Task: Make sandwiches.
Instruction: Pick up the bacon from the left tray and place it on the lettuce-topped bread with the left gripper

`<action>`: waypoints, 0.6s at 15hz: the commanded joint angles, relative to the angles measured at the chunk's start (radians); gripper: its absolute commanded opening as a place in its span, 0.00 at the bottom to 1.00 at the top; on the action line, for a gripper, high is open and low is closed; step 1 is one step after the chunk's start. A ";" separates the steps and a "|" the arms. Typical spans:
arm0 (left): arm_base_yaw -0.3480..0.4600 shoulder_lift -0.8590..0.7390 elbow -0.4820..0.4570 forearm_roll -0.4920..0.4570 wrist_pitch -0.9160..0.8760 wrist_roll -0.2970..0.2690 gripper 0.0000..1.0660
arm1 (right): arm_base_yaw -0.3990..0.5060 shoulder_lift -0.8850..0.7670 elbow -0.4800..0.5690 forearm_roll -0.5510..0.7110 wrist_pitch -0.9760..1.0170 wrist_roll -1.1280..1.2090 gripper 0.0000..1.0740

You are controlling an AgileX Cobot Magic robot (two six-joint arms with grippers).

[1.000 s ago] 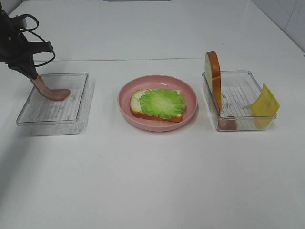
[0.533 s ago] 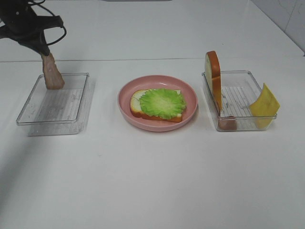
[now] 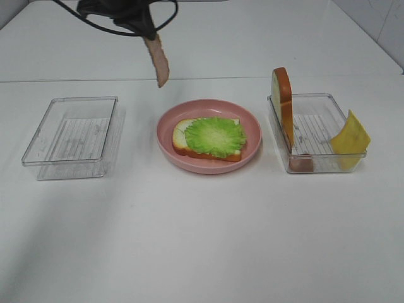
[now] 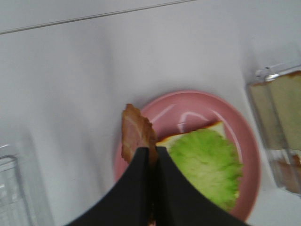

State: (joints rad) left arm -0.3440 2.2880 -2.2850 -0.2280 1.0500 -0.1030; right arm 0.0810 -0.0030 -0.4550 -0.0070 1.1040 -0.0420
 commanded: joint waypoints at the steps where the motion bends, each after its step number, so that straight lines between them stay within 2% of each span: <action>1: -0.094 -0.008 -0.003 -0.056 -0.070 -0.006 0.00 | -0.006 -0.030 0.002 0.000 -0.005 -0.007 0.92; 4: -0.172 -0.004 -0.002 -0.070 -0.126 -0.054 0.00 | -0.006 -0.030 0.002 0.000 -0.005 -0.007 0.92; 5: -0.220 0.013 -0.002 -0.088 -0.151 -0.068 0.00 | -0.006 -0.030 0.002 0.000 -0.005 -0.007 0.92; 9: -0.249 0.046 -0.002 -0.166 -0.145 -0.066 0.00 | -0.006 -0.030 0.002 0.000 -0.005 -0.007 0.92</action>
State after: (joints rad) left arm -0.5890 2.3370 -2.2850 -0.3920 0.9140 -0.1620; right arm 0.0810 -0.0030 -0.4550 -0.0070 1.1040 -0.0420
